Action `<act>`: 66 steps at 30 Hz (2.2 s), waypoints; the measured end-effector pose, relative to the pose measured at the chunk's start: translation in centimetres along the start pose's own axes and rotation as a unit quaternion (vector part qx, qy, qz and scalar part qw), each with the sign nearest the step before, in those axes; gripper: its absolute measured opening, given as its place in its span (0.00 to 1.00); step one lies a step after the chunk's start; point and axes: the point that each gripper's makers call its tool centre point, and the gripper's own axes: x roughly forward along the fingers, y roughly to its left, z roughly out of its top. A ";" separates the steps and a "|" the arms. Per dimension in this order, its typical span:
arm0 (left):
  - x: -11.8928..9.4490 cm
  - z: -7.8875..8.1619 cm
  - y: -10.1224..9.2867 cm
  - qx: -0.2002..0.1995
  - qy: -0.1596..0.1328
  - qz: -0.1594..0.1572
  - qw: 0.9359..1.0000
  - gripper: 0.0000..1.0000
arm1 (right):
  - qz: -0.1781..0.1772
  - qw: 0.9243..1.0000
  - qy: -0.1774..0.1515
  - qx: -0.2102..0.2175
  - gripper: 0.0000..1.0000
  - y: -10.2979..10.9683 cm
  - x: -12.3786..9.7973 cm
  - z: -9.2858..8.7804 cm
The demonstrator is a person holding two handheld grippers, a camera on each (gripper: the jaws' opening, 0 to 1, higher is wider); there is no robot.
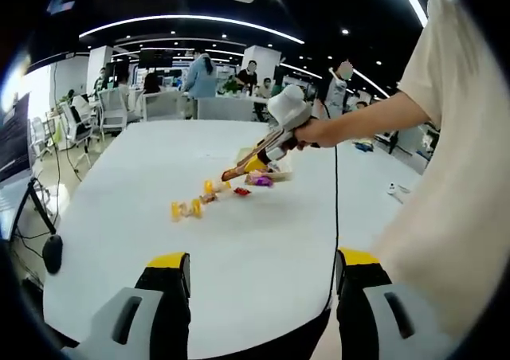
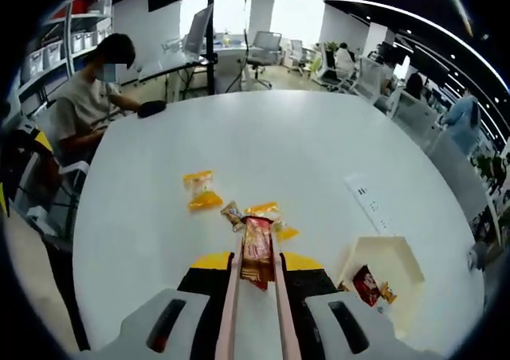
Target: Place the target food into the container with the food tongs after gripping and lifting it, then release it inside without dropping or visibly crushing the food.
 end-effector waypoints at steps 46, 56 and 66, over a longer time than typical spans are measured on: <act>4.3 1.2 -5.0 0.012 0.024 -0.010 1.000 0.74 | -0.118 0.990 -0.054 0.051 0.21 -17.8 -6.7 -2.1; 4.5 1.6 -4.3 0.011 0.037 0.004 0.999 0.74 | -0.106 0.991 -0.063 0.052 0.21 -18.8 -4.9 -1.1; 5.5 2.1 -4.2 0.011 0.034 -0.001 0.999 0.74 | -0.097 0.992 -0.069 0.049 0.22 -17.9 -4.7 -0.8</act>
